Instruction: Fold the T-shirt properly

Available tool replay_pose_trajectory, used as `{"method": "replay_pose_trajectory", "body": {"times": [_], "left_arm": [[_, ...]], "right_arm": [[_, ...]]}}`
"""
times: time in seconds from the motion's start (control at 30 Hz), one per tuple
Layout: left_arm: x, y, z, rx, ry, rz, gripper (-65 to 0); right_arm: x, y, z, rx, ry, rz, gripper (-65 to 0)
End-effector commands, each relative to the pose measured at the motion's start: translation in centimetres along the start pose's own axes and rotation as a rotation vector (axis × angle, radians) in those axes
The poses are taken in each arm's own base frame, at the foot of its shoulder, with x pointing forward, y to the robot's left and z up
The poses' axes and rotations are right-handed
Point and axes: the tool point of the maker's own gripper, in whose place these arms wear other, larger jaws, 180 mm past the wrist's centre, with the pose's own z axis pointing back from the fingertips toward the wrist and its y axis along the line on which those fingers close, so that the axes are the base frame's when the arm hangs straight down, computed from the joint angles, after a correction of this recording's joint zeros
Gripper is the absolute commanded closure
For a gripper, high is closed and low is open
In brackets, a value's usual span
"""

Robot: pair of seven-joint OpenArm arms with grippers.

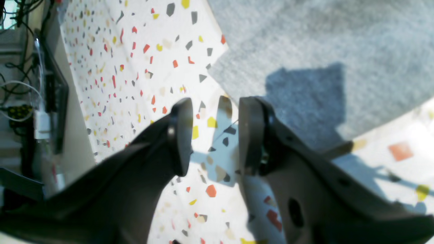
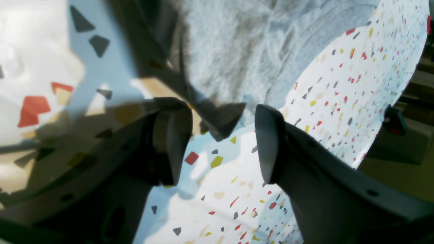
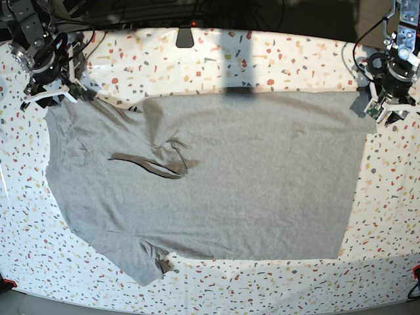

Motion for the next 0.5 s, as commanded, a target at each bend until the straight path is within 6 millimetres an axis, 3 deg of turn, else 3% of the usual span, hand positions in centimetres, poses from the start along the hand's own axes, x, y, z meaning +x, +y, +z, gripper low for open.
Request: {"method": "replay_pose_trajectory", "body": {"times": [0.0, 0.2, 0.33, 0.47], "left_arm": [[0.6, 1.0, 0.4, 0.028, -0.025, -0.031, -22.2], [0.8, -1.0, 3.1, 0.000, -0.048, -0.172, -22.2], [1.6, -3.5, 5.3, -0.062, -0.122, -0.197, -22.2], [1.9, -4.9, 5.7, -0.099, -0.199, -0.239, -22.2]], "right_arm": [[0.1, -1.3, 0.1, -0.032, -0.007, 0.013, -33.4], [0.1, -1.3, 0.1, -0.029, -0.006, 0.007, -33.4], [0.1, -1.2, 0.1, -0.028, -0.006, 0.004, -33.4], [-0.2, -1.2, 0.1, -0.028, 0.006, 0.004, -33.4]]}}
